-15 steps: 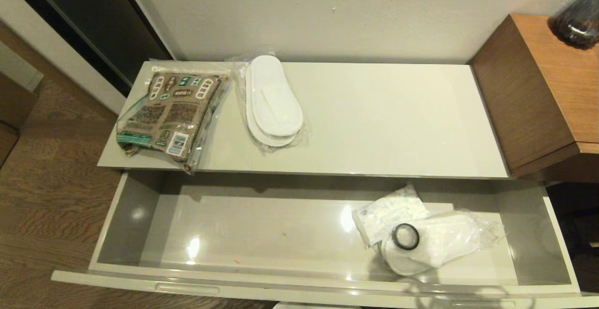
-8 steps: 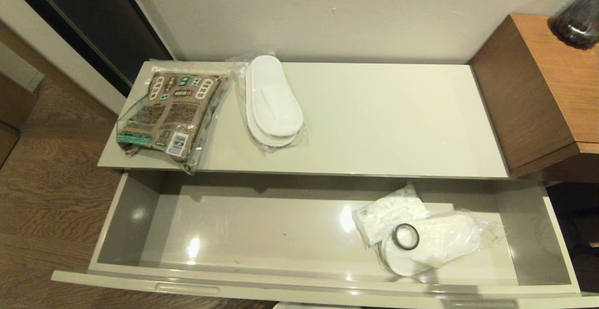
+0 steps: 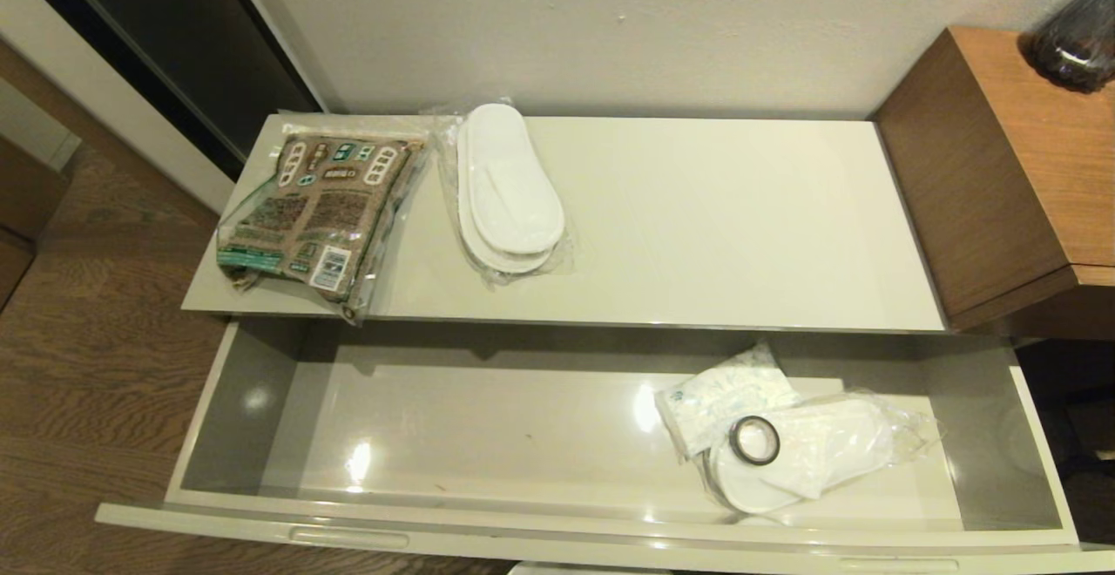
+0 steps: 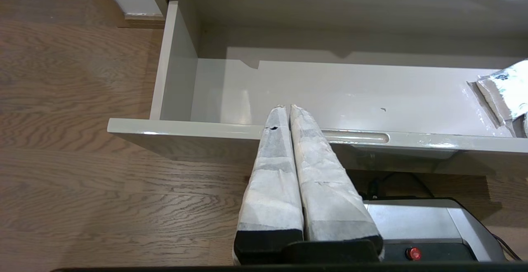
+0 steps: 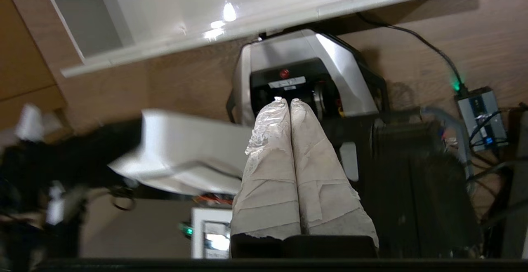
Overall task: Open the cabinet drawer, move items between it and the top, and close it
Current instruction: Pick up the disposable slippers on the table
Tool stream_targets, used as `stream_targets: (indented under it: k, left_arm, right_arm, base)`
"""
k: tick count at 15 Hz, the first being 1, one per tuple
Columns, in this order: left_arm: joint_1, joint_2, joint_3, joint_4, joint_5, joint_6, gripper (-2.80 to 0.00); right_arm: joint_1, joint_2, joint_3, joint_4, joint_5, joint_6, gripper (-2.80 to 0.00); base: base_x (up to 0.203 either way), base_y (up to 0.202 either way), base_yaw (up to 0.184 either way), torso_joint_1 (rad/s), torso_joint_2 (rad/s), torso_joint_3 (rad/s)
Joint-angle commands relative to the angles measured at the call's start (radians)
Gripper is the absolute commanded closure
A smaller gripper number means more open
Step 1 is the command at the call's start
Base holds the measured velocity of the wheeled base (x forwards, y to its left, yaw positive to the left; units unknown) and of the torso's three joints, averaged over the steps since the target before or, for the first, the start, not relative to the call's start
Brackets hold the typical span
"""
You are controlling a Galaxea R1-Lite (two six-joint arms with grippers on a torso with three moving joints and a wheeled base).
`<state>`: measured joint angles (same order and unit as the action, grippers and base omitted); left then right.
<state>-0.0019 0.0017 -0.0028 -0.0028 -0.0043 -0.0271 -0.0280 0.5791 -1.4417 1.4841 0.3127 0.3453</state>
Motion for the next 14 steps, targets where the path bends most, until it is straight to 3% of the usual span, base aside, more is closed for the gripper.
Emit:
stream_targets:
  k: [1,4,6,9,11,14]
  left_arm:
    - [0.000,0.000,0.000,0.000,0.000,-0.001,0.00]
    - [0.000,0.000,0.000,0.000,0.000,-0.001,0.00]
    - [0.000,0.000,0.000,0.000,0.000,-0.001,0.00]
    - [0.000,0.000,0.000,0.000,0.000,-0.001,0.00]
    - [0.000,0.000,0.000,0.000,0.000,-0.001,0.00]
    - [0.000,0.000,0.000,0.000,0.000,-0.001,0.00]
  right_arm:
    - [-0.064,-0.188,0.152,-0.019,-0.004,-0.072,0.00]
    - [-0.075,-0.297,0.398,-0.249,-0.113,-0.104,0.00]
    - [-0.075,-0.301,0.458,-0.523,-0.147,-0.108,0.00]
    - [-0.075,-0.304,0.582,-0.770,-0.167,-0.157,0.00]
    - [-0.072,-0.305,0.604,-0.807,-0.170,-0.167,0.00]
    - [0.036,-0.324,0.609,-0.832,-0.165,-0.167,0.00]
  base:
    - [0.000,0.000,0.000,0.000,0.00,0.000]
    - [0.000,0.000,0.000,0.000,0.00,0.000]
    - [0.000,0.000,0.000,0.000,0.00,0.000]
    - [0.000,0.000,0.000,0.000,0.00,0.000]
    - [0.000,0.000,0.000,0.000,0.00,0.000]
    - [0.000,0.000,0.000,0.000,0.00,0.000]
